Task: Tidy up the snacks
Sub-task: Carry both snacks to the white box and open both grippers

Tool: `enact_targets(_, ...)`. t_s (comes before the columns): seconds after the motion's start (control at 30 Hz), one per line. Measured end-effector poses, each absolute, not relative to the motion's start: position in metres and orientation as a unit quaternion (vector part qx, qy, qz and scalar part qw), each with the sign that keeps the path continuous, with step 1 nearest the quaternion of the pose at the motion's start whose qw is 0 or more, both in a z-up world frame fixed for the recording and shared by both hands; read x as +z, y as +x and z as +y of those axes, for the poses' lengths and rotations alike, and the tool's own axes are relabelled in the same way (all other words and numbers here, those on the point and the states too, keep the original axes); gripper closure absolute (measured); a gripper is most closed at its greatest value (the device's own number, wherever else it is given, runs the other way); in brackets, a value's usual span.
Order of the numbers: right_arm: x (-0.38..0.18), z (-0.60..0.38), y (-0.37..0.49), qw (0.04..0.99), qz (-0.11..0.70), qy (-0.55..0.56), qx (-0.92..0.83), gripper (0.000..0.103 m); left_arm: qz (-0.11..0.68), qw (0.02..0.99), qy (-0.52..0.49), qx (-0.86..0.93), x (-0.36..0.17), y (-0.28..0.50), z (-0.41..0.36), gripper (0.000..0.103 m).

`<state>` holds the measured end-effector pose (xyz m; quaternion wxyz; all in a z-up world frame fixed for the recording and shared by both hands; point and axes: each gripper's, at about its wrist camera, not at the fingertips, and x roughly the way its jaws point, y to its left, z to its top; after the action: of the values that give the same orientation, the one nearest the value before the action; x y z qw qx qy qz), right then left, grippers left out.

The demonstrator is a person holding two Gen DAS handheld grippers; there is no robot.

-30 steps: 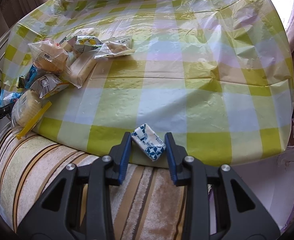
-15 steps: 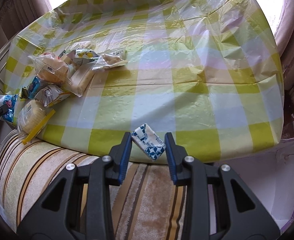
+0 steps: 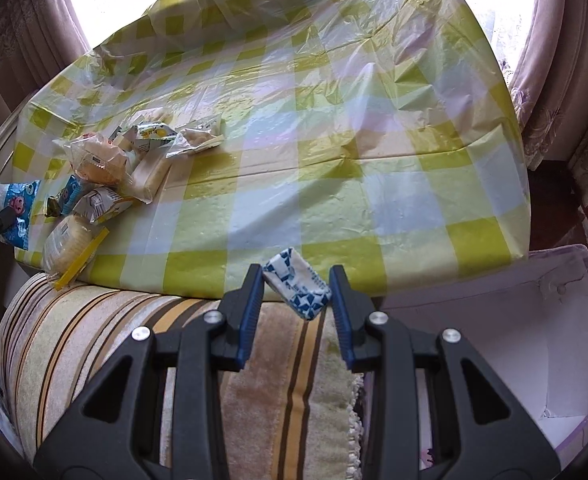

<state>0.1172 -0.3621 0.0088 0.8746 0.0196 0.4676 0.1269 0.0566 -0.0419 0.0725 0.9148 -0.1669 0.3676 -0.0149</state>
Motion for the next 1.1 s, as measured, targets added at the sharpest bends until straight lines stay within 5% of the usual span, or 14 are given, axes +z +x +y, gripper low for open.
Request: enact_targets(1.1, -0.018, -0.541, 0.097, 0.871, 0.473, 0.129, -0.032, 0.066, 0.494, 0.801, -0.03, -0.336, 0.04, 0.115, -0.326, 0.069)
